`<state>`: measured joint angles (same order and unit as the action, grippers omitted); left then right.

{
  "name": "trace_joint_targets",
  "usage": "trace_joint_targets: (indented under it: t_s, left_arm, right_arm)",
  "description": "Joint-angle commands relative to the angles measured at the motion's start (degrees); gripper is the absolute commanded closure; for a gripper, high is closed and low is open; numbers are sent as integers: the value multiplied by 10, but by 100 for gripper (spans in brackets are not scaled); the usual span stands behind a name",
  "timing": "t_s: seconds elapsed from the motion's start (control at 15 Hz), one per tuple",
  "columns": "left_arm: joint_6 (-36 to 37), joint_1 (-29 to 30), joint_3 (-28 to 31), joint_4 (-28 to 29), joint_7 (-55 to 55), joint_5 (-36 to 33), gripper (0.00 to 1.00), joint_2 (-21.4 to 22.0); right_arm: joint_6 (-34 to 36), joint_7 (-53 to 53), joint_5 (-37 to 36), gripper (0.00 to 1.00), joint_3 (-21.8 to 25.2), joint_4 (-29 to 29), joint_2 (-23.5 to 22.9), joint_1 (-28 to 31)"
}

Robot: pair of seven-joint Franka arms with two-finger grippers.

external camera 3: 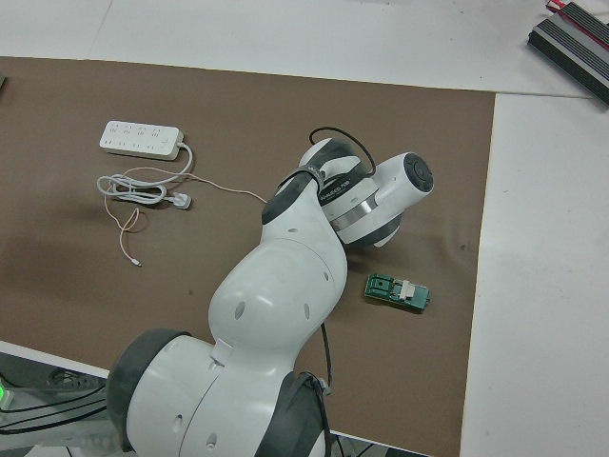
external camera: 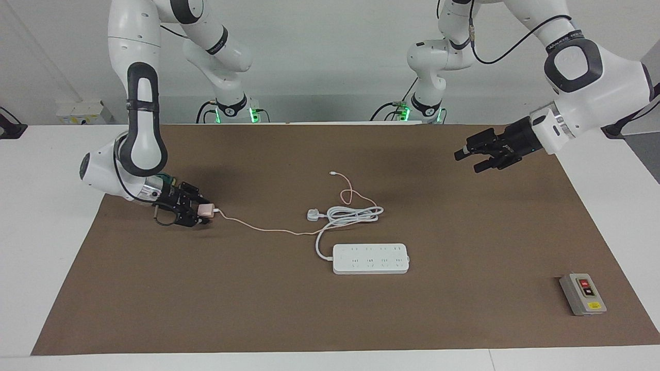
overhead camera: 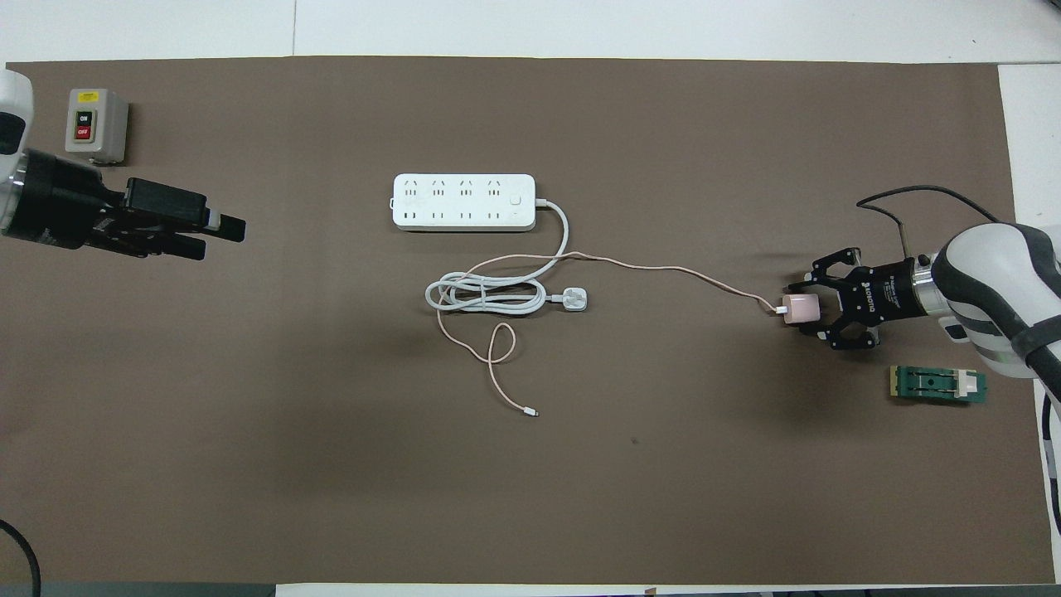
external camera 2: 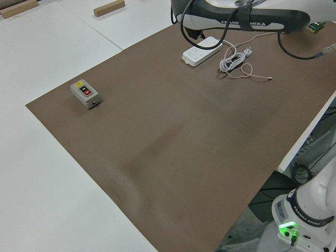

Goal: Plug charger into power strip

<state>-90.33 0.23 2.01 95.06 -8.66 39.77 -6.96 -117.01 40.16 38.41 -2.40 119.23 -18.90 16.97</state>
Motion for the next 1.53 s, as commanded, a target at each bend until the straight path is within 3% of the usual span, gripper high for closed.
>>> trace_joint_targets:
  t_s: [0.0,0.07,0.27,0.53,0.8,1.26,1.46]
  left_arm:
    - [17,23,-3,7,-13,46,0,-4]
    - [24,33,-3,10,-13,67,0,-7]
    - [22,46,-3,28,-13,116,0,-16]
    - [21,56,-3,50,-68,136,0,-17]
    - [13,56,-3,72,-123,152,0,-17]
    - [6,50,-5,73,-129,216,0,-25]
    - [13,48,-3,83,-223,255,0,-29]
  right_arm:
    - [-36,-39,16,58,-2,14,-8,6]
    - [-39,-46,17,65,-3,14,-11,5]
    - [-47,-47,18,100,-2,14,-14,2]
    - [-26,-33,18,100,-6,10,-6,-4]
    - [-12,62,10,100,-6,-38,3,-76]
    - [93,289,10,100,-7,-179,27,-184]
    - [100,362,14,100,-9,-225,27,-222]
